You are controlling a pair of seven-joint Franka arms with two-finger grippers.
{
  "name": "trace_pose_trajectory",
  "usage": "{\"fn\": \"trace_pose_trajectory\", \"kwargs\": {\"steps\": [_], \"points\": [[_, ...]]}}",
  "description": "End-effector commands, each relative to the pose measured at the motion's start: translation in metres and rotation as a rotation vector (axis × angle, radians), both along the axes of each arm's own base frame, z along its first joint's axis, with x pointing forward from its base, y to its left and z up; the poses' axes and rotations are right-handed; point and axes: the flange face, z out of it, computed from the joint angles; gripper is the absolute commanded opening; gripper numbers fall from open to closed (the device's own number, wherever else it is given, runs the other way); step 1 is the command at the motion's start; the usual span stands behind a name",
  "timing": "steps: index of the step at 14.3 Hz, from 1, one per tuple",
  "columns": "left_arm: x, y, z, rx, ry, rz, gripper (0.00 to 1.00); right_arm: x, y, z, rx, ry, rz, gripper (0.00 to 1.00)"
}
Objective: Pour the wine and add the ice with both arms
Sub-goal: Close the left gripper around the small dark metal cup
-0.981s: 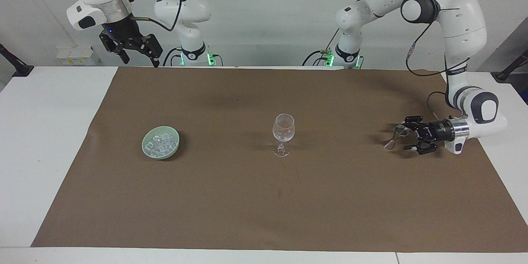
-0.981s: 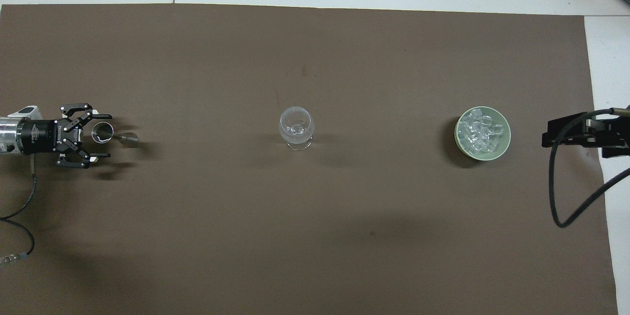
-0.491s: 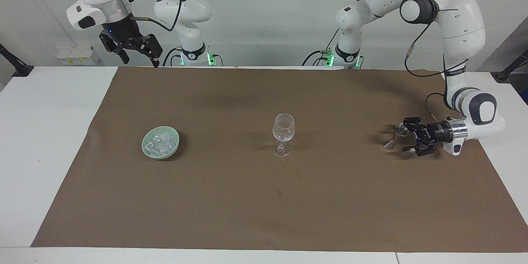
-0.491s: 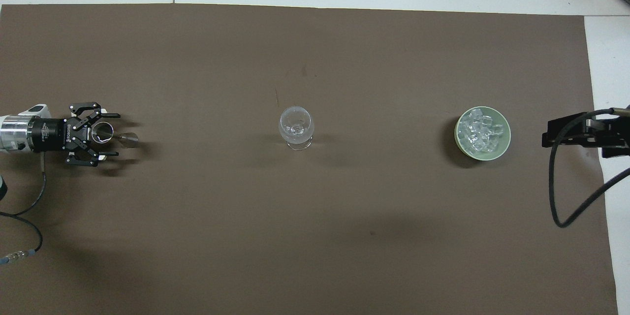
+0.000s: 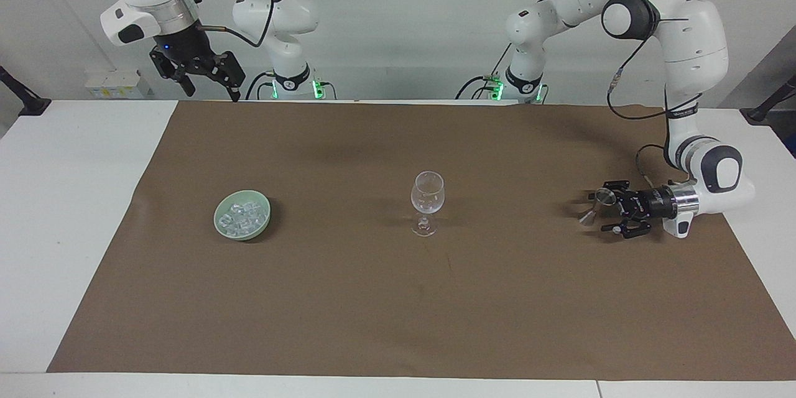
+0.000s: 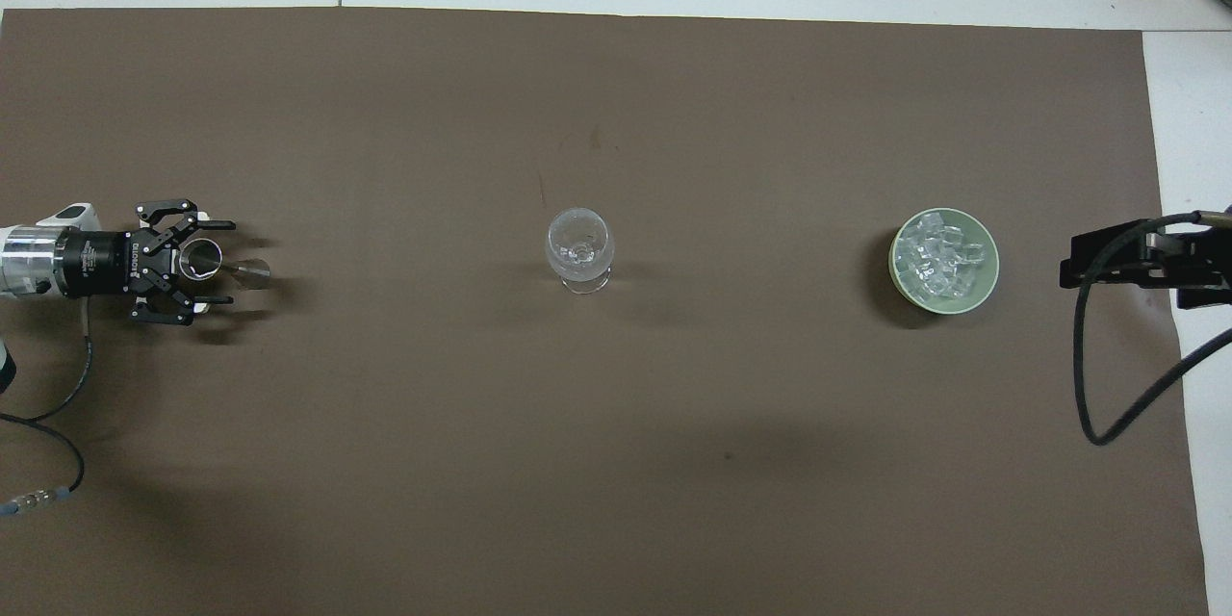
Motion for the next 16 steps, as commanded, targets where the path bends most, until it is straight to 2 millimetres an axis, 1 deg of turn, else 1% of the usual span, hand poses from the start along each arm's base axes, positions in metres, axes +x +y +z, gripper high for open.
{"fn": "trace_pose_trajectory", "kwargs": {"steps": [1, 2, 3, 8, 10, 11, 16], "points": [[-0.0012, 0.0051, -0.0003, -0.023, -0.039, 0.003, 0.99, -0.0060, 0.0005, 0.0007, 0.008, -0.016, -0.012, 1.00], [-0.0016, 0.0058, -0.0002, -0.024, -0.058, -0.001, 0.96, -0.0060, 0.0007, 0.0007, 0.009, -0.016, -0.012, 1.00], [-0.0016, 0.0057, 0.0001, -0.027, -0.060, -0.001, 0.96, -0.0060, 0.0005, 0.0007, 0.008, -0.016, -0.012, 1.00], [-0.0040, 0.0052, -0.0006, -0.044, -0.055, -0.005, 1.00, -0.0060, 0.0005, 0.0007, 0.008, -0.016, -0.012, 1.00], [-0.0050, 0.0043, -0.0016, -0.050, -0.053, -0.009, 1.00, -0.0060, 0.0005, 0.0007, 0.008, -0.016, -0.012, 1.00], [-0.0062, 0.0046, -0.0060, -0.055, -0.046, -0.008, 1.00, -0.0060, 0.0005, 0.0007, 0.008, -0.016, -0.013, 1.00], [-0.0073, 0.0038, -0.0085, -0.061, -0.040, -0.013, 1.00, -0.0060, 0.0007, 0.0007, 0.009, -0.016, -0.012, 1.00]]}}
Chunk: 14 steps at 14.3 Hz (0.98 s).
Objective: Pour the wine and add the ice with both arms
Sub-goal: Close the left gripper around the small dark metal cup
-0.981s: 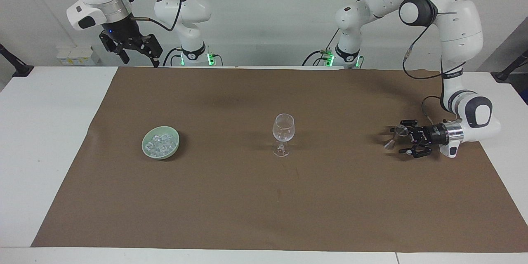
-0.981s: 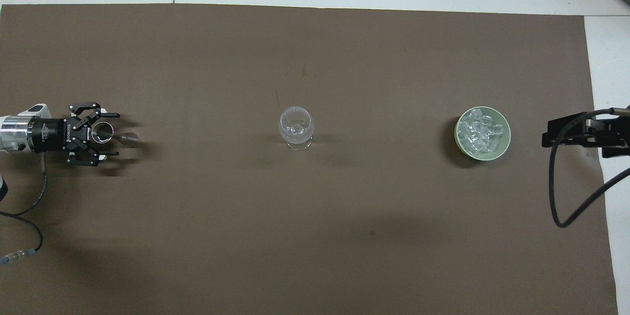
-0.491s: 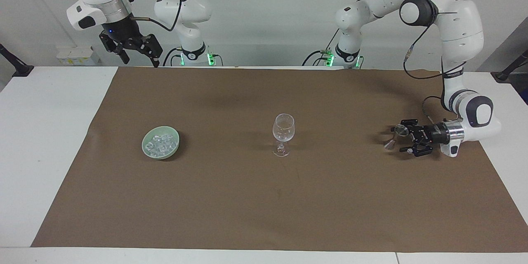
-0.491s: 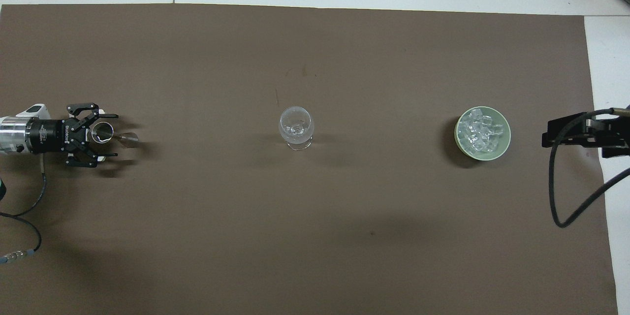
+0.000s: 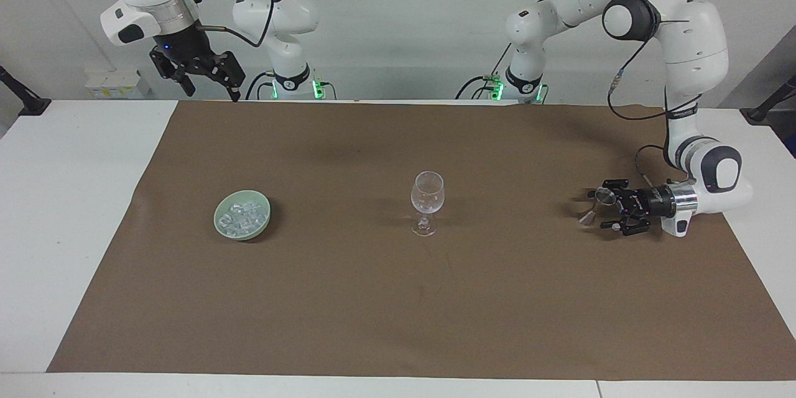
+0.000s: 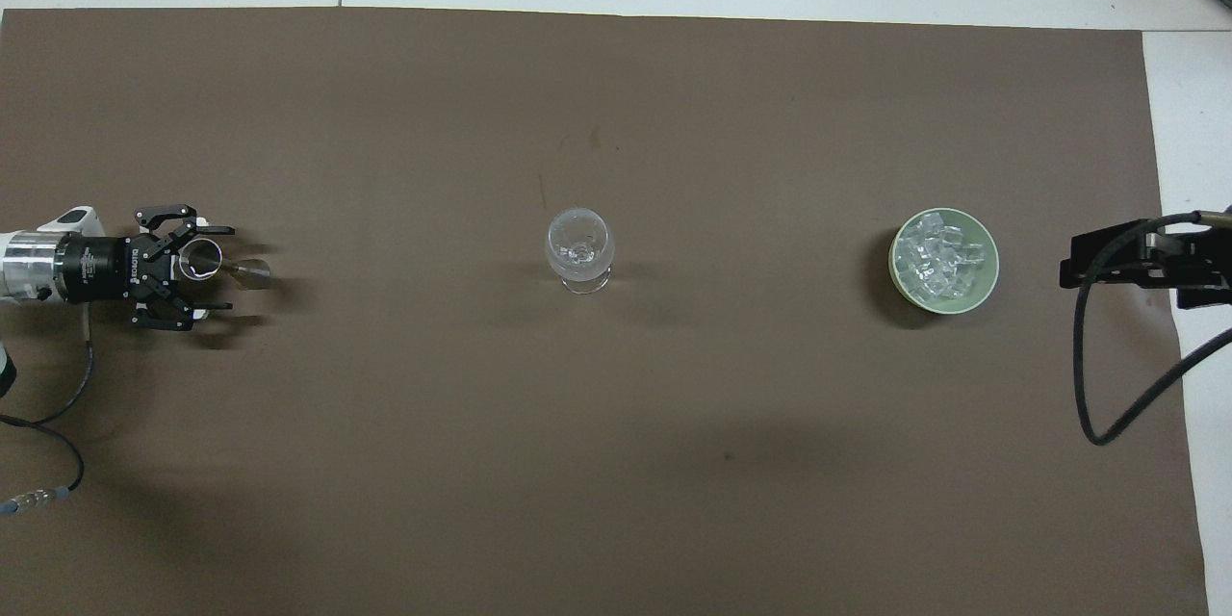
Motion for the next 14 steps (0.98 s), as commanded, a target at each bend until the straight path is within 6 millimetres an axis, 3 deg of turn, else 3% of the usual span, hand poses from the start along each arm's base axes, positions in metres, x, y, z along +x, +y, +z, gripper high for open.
{"fn": "trace_pose_trajectory", "kwargs": {"steps": [1, 14], "points": [[-0.0019, 0.0029, -0.0040, -0.031, -0.007, 0.010, 1.00, -0.0060, 0.0005, 0.0007, 0.008, -0.016, -0.013, 1.00], [-0.0041, -0.0006, -0.0014, -0.060, -0.004, -0.010, 0.73, -0.0060, 0.0007, 0.0007, 0.009, -0.016, -0.012, 1.00]]}}
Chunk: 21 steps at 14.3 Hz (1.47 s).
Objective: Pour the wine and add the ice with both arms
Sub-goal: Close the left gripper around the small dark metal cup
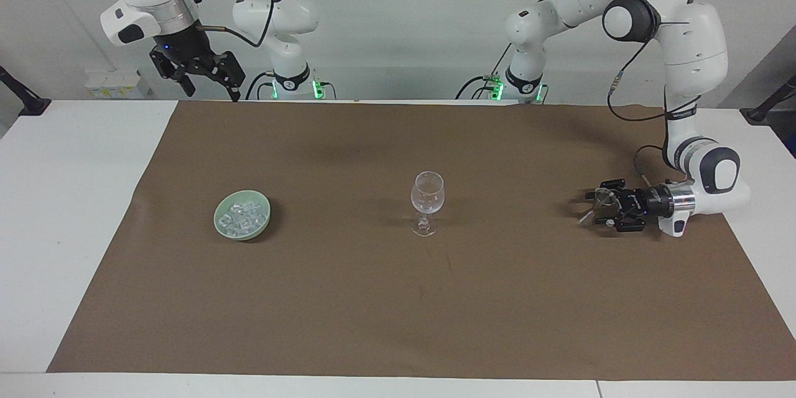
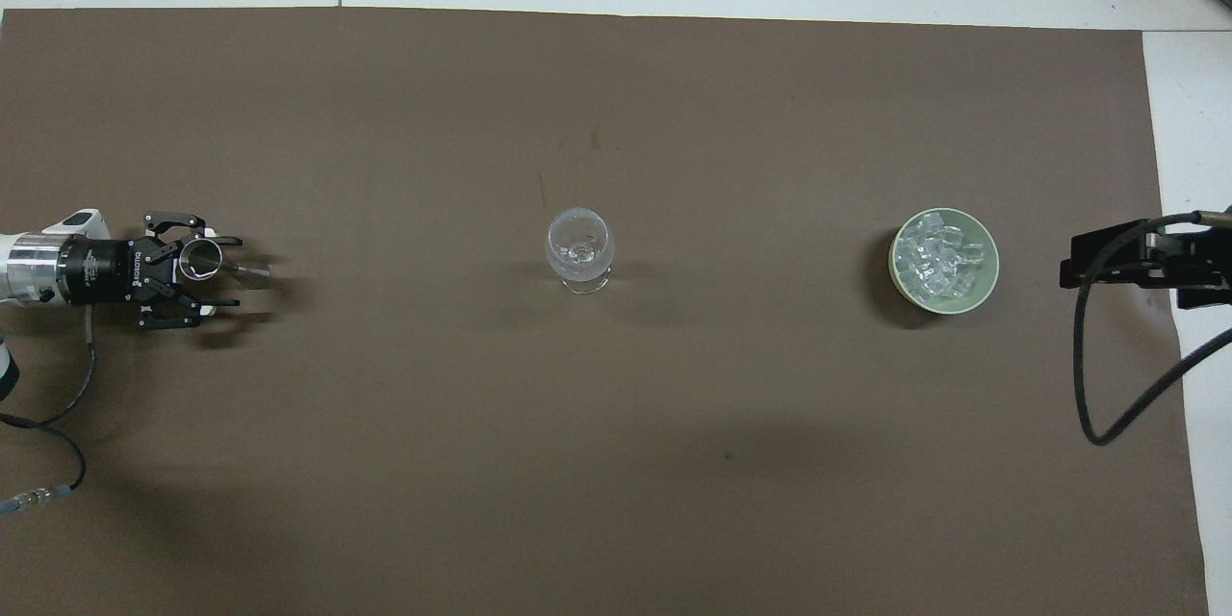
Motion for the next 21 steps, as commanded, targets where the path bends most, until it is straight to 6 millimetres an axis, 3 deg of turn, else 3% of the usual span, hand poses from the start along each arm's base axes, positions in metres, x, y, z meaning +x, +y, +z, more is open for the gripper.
{"fn": "trace_pose_trajectory", "kwargs": {"steps": [1, 11, 21], "points": [[-0.0021, 0.0032, -0.0004, -0.035, -0.009, 0.007, 0.72, -0.0060, 0.0005, 0.0007, 0.008, -0.016, -0.012, 1.00], [-0.0035, 0.0078, -0.0016, -0.032, -0.014, 0.014, 0.62, -0.0060, 0.0005, 0.0007, 0.008, -0.016, -0.013, 1.00], [-0.0037, 0.0061, -0.0087, -0.030, -0.006, 0.015, 0.61, -0.0060, 0.0005, 0.0007, 0.008, -0.016, -0.013, 1.00]]}}
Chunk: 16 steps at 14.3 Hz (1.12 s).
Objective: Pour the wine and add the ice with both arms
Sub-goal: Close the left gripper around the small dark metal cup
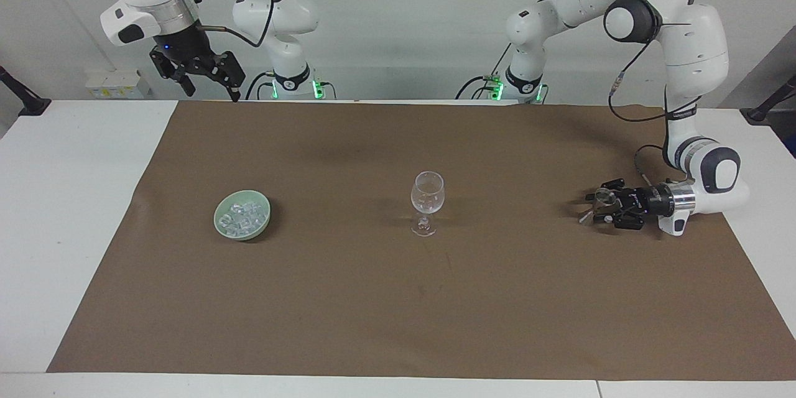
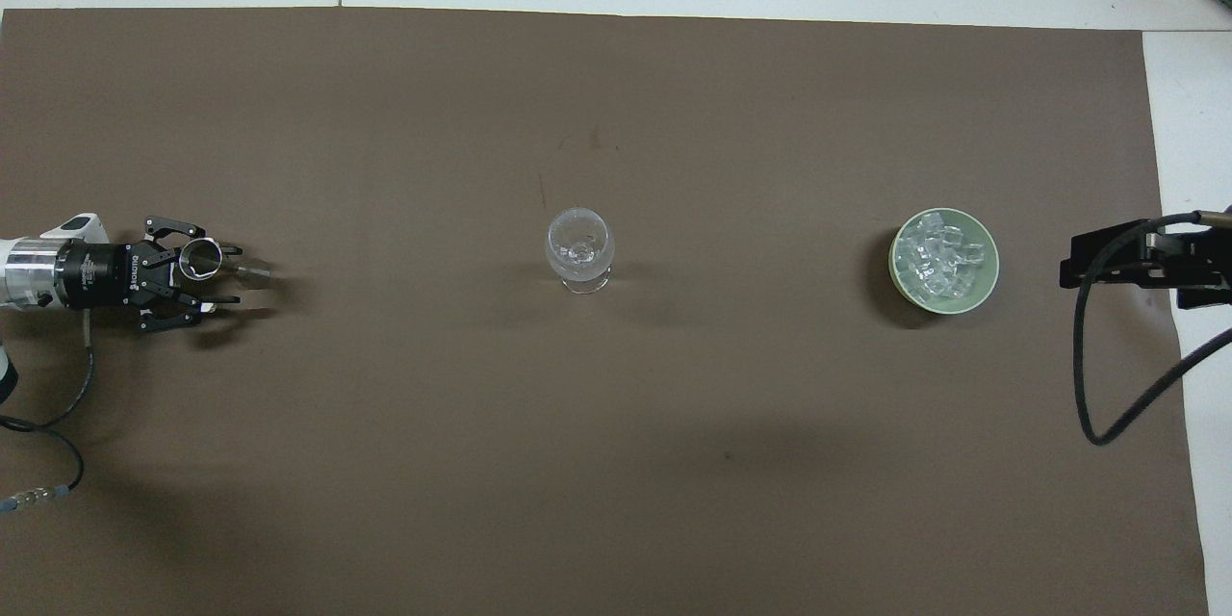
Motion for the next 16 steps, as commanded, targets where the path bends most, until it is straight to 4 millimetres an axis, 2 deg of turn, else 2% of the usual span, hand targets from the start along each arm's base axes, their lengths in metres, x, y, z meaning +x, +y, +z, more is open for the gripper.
{"fn": "trace_pose_trajectory", "kwargs": {"steps": [1, 10, 13, 16], "points": [[0.0000, 0.0001, -0.0029, -0.020, -0.010, 0.007, 0.60, -0.0060, 0.0005, 0.0007, 0.008, -0.016, -0.012, 1.00], [-0.0008, 0.0016, -0.0028, -0.022, -0.009, 0.008, 0.47, -0.0060, 0.0007, 0.0007, 0.009, -0.016, -0.012, 1.00], [-0.0011, 0.0023, -0.0026, -0.024, -0.009, 0.009, 0.36, -0.0060, 0.0005, 0.0007, 0.008, -0.016, -0.012, 1.00], [-0.0005, 0.0026, -0.0022, -0.022, -0.011, 0.010, 0.19, -0.0060, 0.0005, 0.0007, 0.008, -0.016, -0.013, 1.00]]}}
